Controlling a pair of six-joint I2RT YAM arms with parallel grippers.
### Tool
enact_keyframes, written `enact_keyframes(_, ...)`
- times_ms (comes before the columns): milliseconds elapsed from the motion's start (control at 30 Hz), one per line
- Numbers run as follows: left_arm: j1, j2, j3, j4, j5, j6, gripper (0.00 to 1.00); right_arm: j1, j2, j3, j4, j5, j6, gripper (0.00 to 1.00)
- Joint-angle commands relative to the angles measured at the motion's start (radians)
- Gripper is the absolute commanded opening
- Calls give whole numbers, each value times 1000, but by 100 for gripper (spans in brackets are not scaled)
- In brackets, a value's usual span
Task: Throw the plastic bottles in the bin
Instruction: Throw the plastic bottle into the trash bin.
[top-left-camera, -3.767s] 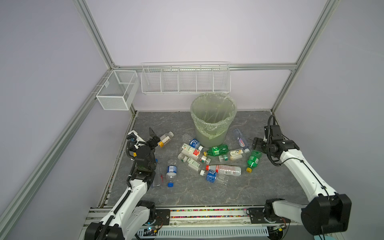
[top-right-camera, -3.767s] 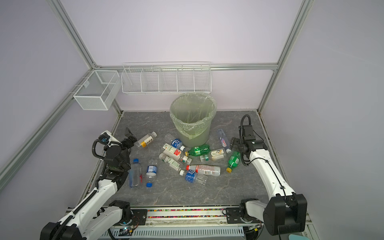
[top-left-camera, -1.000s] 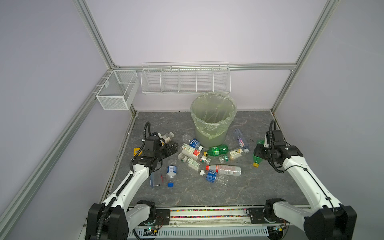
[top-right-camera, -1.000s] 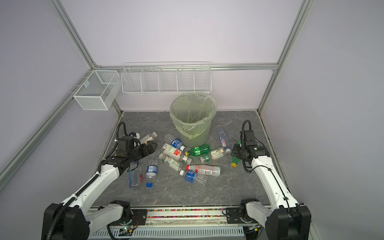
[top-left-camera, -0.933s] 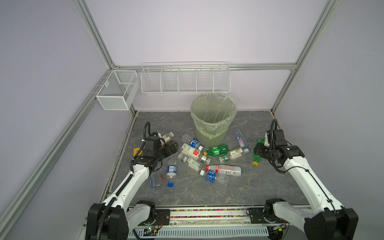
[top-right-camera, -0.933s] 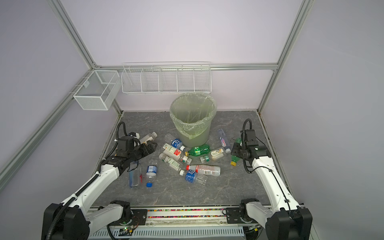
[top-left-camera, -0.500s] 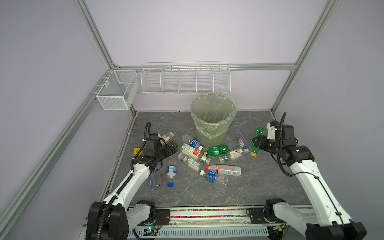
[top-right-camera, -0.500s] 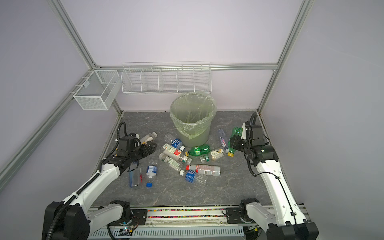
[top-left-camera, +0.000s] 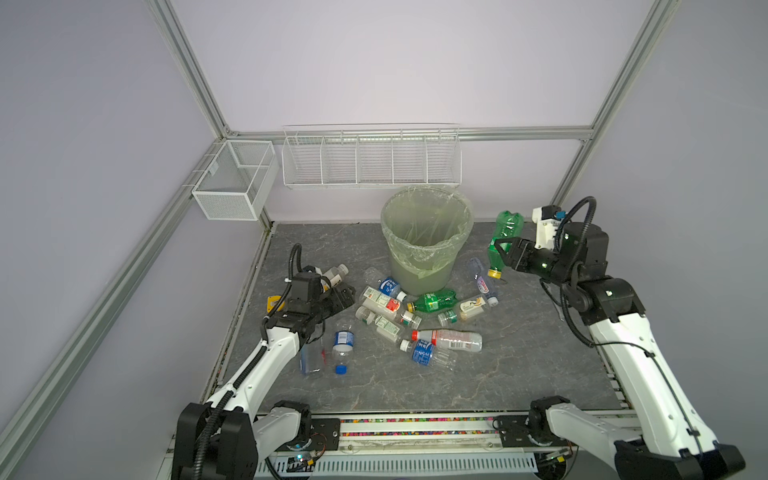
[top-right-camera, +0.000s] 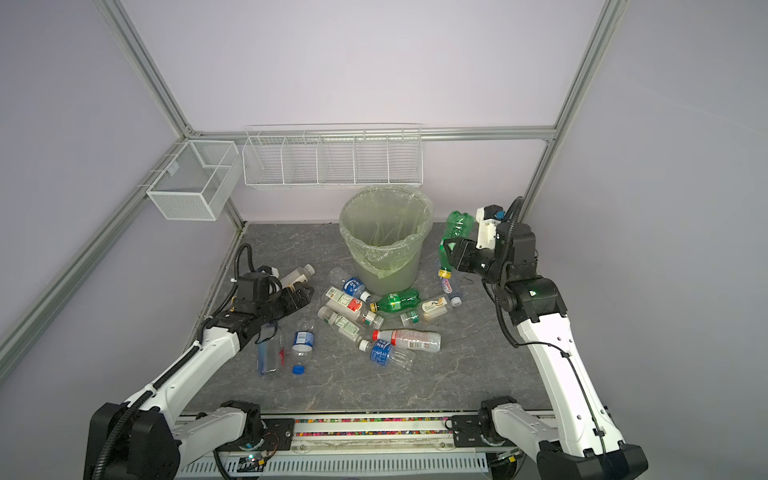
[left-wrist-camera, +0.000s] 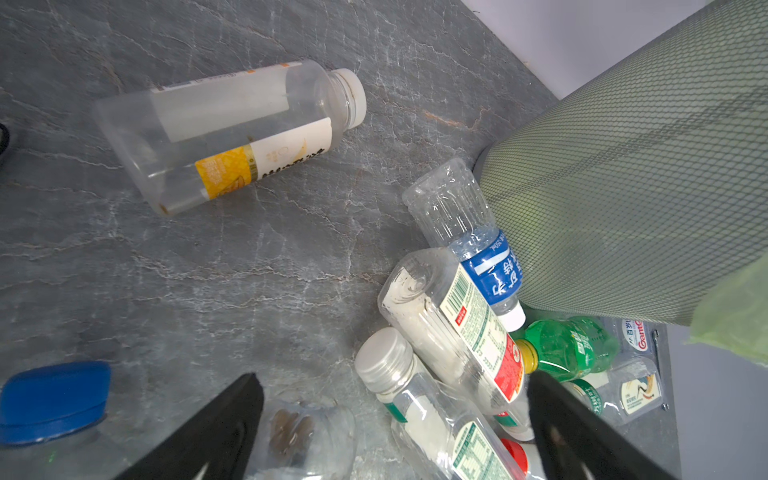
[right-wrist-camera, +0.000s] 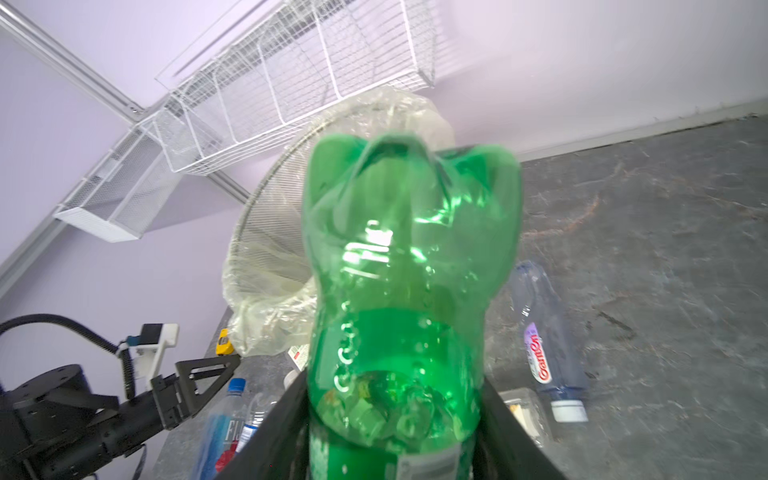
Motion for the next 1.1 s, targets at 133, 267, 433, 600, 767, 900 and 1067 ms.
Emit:
enact_keyframes(133, -4, -17, 32, -9, 3, 4, 99, 87, 103, 120, 105, -17, 14, 55)
enact_keyframes(267, -5, -8, 36, -11, 8, 1, 99, 134, 189, 208, 115, -7, 6, 55)
enact_keyframes(433, -5, -22, 36, -25, 1, -4, 99, 165, 242, 277, 63, 31, -2, 54)
enact_keyframes(600, -5, -51, 27, -23, -2, -7, 99, 179, 188, 225, 42, 86, -13, 55)
enact_keyframes(767, -4, -52, 28, -22, -1, -8, 99, 194, 170, 196, 63, 99, 10, 55)
enact_keyframes(900, -4, -46, 29, -25, 3, -11, 99, 208, 238, 254, 86, 101, 35, 55)
enact_keyframes(1067, -5, -50, 24, -36, 10, -19, 99, 223, 416, 429, 79, 115, 42, 59)
